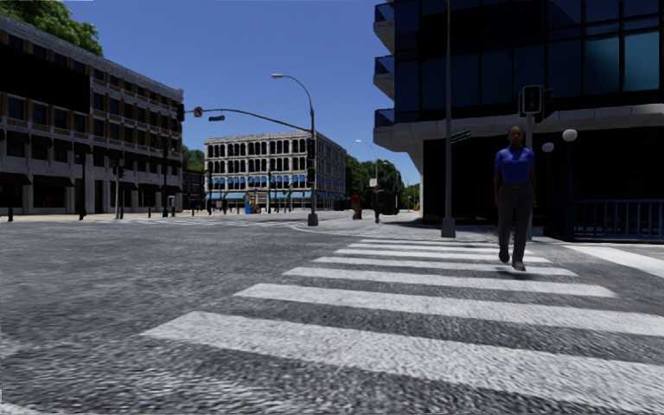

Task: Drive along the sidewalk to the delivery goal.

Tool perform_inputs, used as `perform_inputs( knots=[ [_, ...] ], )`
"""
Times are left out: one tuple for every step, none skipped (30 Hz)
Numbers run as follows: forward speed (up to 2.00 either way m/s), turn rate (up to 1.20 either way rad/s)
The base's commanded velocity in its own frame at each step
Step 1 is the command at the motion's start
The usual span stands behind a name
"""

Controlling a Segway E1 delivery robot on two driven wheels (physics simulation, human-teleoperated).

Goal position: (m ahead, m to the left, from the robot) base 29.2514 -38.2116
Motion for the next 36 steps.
perform_inputs(
  knots=[
    [2.0, -0.06],
    [2.0, -0.06],
    [2.0, -0.06],
    [2.0, -0.06],
    [2.0, -0.06],
    [2.0, -0.06],
    [2.0, -0.06],
    [2.0, -0.06],
    [2.0, -0.06],
    [2.0, -0.06],
    [2.0, -0.06],
    [2.0, -0.13],
    [2.0, -0.2],
    [2.0, -0.2],
    [2.0, -0.22],
    [2.0, -0.23],
    [2.0, -0.23],
    [2.0, -0.25],
    [2.0, -0.27],
    [2.0, -0.28],
    [2.0, -0.28],
    [2.0, -0.29],
    [2.0, -0.29],
    [2.0, -0.29],
    [2.0, -0.29],
    [2.0, -0.29],
    [2.0, -0.29],
    [2.0, -0.29],
    [2.0, -0.29],
    [2.0, -0.29],
    [2.0, -0.29],
    [2.0, -0.29],
    [2.0, -0.29],
    [2.0, -0.29],
    [2.0, -0.29],
    [2.0, -0.29]
  ],
)
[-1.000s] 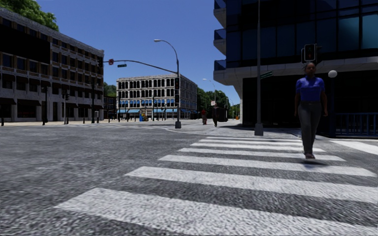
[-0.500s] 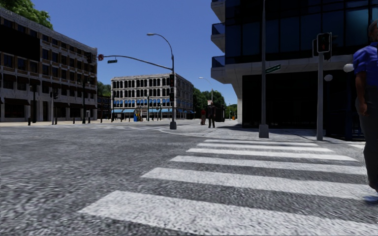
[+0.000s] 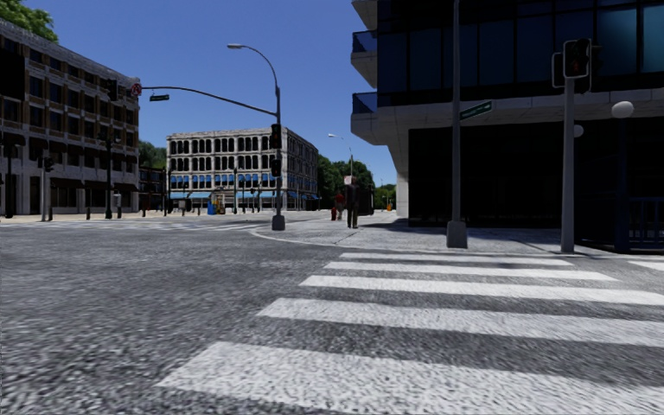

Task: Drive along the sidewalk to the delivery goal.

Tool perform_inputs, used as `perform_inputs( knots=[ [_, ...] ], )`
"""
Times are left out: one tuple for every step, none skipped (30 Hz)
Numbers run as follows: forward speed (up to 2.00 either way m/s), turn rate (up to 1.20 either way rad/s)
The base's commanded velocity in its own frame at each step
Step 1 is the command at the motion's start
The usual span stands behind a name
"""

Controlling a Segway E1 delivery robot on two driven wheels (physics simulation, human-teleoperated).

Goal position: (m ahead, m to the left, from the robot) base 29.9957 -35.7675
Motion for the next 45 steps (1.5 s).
perform_inputs(
  knots=[
    [2.0, -0.3],
    [2.0, -0.3],
    [2.0, -0.39],
    [2.0, -0.39],
    [2.0, -0.42],
    [2.0, -0.44],
    [2.0, -0.44],
    [2.0, -0.44],
    [2.0, -0.44],
    [2.0, -0.44],
    [2.0, -0.44],
    [2.0, -0.44],
    [2.0, -0.44],
    [2.0, -0.44],
    [2.0, -0.44],
    [2.0, -0.44],
    [2.0, -0.44],
    [2.0, -0.44],
    [2.0, -0.44],
    [2.0, -0.44],
    [2.0, -0.44],
    [2.0, -0.44],
    [2.0, -0.44],
    [2.0, -0.44],
    [2.0, -0.41],
    [2.0, -0.25],
    [2.0, -0.25],
    [2.0, 0.0],
    [2.0, 0.0],
    [2.0, 0.0],
    [2.0, 0.0],
    [2.0, 0.0],
    [2.0, 0.0],
    [2.0, 0.0],
    [1.99, 0.0],
    [1.97, 0.0],
    [1.95, 0.0],
    [1.95, 0.0],
    [1.95, 0.0],
    [1.95, 0.0],
    [1.95, 0.0],
    [1.95, 0.0],
    [1.95, 0.0],
    [1.95, 0.0],
    [1.95, 0.0]
  ],
)
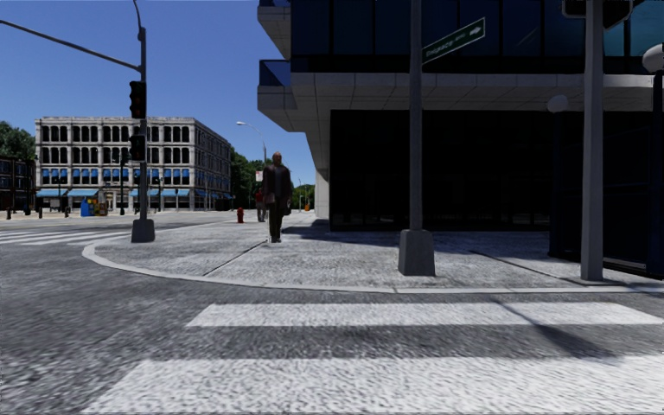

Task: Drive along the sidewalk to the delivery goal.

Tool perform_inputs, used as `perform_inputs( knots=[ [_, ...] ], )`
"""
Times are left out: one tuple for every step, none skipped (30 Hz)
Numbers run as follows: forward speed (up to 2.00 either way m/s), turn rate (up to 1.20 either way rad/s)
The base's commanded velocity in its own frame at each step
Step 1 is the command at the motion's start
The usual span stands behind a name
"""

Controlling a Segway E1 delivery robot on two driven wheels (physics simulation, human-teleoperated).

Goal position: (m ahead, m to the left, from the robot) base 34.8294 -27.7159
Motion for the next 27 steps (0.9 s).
perform_inputs(
  knots=[
    [1.95, 0.0],
    [1.92, 0.0],
    [1.91, 0.0],
    [1.91, 0.0],
    [1.91, 0.0],
    [1.91, 0.0],
    [1.91, 0.0],
    [1.9, 0.0],
    [1.9, 0.0],
    [1.9, 0.0],
    [1.9, 0.0],
    [1.9, 0.0],
    [1.89, 0.0],
    [1.89, 0.0],
    [1.84, 0.0],
    [1.84, 0.0],
    [1.8, 0.0],
    [1.65, 0.0],
    [1.65, 0.0],
    [1.52, 0.0],
    [1.39, 0.0],
    [1.27, 0.0],
    [1.27, 0.0],
    [1.2, 0.0],
    [1.18, 0.0],
    [1.18, 0.0],
    [1.18, 0.0]
  ],
)
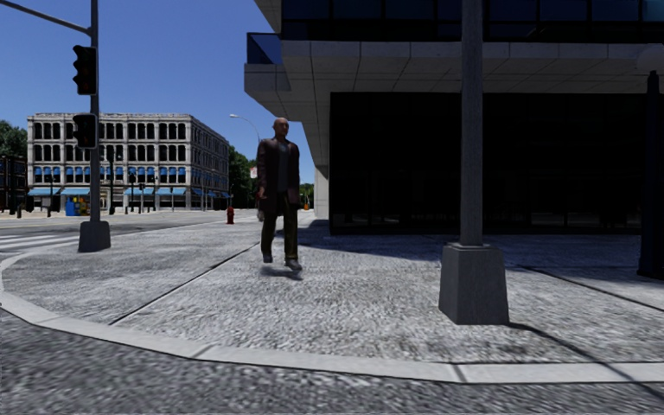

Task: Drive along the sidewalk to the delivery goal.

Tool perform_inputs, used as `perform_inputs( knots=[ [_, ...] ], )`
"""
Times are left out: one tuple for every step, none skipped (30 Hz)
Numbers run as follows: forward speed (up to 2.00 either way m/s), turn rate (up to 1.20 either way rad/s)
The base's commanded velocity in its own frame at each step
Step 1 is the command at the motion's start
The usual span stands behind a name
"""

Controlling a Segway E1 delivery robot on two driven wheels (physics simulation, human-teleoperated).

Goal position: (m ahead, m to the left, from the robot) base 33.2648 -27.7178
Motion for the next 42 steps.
perform_inputs(
  knots=[
    [1.17, 0.0],
    [1.17, 0.0],
    [1.17, 0.0],
    [1.17, 0.0],
    [1.17, 0.0],
    [1.17, 0.0],
    [1.17, 0.0],
    [1.05, 0.02],
    [0.84, 0.24],
    [0.84, 0.24],
    [0.67, 0.47],
    [0.61, 0.61],
    [0.61, 0.61],
    [0.59, 0.65],
    [0.59, 0.66],
    [0.59, 0.66],
    [0.58, 0.66],
    [0.61, 0.66],
    [0.63, 0.66],
    [0.63, 0.66],
    [0.63, 0.66],
    [0.64, 0.69],
    [0.64, 0.69],
    [0.64, 0.71],
    [0.64, 0.72],
    [0.65, 0.72],
    [0.65, 0.72],
    [0.69, 0.69],
    [0.77, 0.53],
    [0.77, 0.53],
    [0.9, 0.48],
    [1.0, 0.48],
    [1.0, 0.48],
    [1.08, 0.48],
    [1.2, 0.45],
    [1.3, 0.0],
    [1.3, 0.0],
    [1.33, 0.0],
    [1.36, 0.0],
    [1.36, 0.0],
    [1.41, 0.0],
    [1.42, 0.0]
  ],
)
